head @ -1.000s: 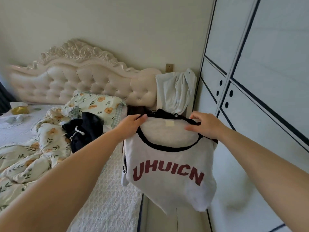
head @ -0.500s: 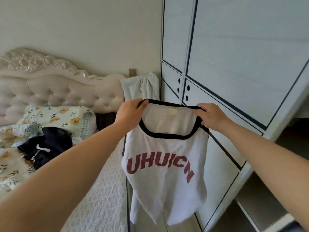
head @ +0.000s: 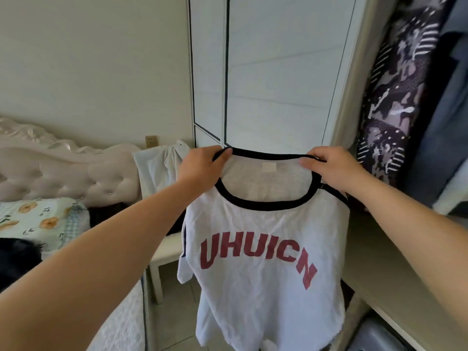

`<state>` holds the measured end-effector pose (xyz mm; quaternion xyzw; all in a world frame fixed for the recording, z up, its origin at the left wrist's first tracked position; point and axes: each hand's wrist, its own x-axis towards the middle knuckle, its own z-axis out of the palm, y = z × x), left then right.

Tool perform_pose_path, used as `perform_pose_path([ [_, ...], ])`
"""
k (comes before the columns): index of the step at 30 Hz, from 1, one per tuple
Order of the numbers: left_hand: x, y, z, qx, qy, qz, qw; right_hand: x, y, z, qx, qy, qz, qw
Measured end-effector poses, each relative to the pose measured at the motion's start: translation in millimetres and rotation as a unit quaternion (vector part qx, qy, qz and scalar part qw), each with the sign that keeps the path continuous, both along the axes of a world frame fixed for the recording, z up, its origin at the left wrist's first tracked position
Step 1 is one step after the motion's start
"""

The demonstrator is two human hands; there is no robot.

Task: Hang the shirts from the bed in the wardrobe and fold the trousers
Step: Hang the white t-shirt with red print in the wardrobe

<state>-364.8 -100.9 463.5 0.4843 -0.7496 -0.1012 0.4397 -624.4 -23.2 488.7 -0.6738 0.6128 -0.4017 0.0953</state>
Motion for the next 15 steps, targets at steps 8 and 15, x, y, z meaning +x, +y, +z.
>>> perform_pose_path([
  [8,-86,36,52,-0.05,0.026,-0.024,0.998,-57,64,52,-0.066,-0.046,-0.077,0.994],
  [15,-162,68,104,-0.09,0.041,-0.056,0.994,-119,113,100,-0.117,-0.036,-0.149,0.981],
])
